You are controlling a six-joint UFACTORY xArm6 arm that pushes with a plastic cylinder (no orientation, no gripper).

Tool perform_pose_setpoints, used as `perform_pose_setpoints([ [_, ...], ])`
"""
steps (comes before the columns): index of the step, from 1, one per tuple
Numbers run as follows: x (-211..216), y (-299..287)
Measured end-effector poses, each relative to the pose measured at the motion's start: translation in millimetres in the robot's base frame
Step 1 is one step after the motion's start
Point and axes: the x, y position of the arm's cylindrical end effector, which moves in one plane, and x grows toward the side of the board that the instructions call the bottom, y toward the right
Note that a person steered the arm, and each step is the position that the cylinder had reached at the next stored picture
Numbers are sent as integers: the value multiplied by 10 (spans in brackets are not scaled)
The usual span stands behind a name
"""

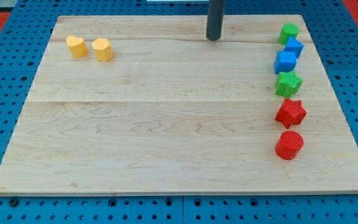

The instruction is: Move the yellow hexagon to the top right corner

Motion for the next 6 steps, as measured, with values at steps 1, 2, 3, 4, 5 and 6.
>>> perform_pose_setpoints([
  [1,619,0],
  [2,1105,-482],
  [3,1171,-1459],
  [4,1136,-2576],
  [5,837,-2967],
  [6,569,-2851],
])
